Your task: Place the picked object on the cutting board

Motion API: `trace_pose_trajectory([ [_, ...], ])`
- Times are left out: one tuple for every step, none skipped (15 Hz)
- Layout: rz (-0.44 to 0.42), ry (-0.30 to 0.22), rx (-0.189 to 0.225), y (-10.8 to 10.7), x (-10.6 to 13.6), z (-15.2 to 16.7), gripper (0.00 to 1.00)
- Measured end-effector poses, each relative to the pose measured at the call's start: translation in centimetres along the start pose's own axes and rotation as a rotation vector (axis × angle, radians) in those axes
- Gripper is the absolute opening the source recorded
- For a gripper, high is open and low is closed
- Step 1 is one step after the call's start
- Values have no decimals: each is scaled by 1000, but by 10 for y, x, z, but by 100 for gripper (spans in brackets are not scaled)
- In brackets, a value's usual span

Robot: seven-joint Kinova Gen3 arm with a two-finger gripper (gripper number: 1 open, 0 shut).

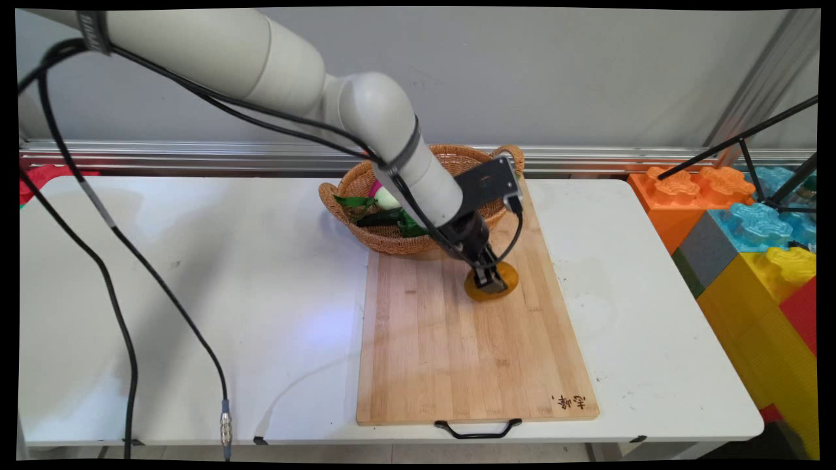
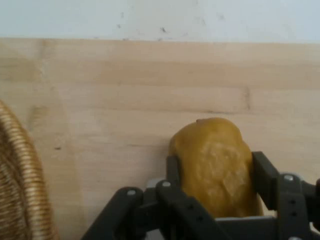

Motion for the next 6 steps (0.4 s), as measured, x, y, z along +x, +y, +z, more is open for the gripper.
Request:
trace_pose_trajectory([
  [6, -3, -1, 2, -1, 4, 0],
  [13, -5, -3, 3, -1, 7, 0],
  [20, -5, -3, 5, -2, 10, 100],
  [27, -3, -2, 6, -1, 11, 100],
  [30, -2, -2, 7, 0, 12, 100],
  [34, -1, 0, 8, 2, 11, 100],
])
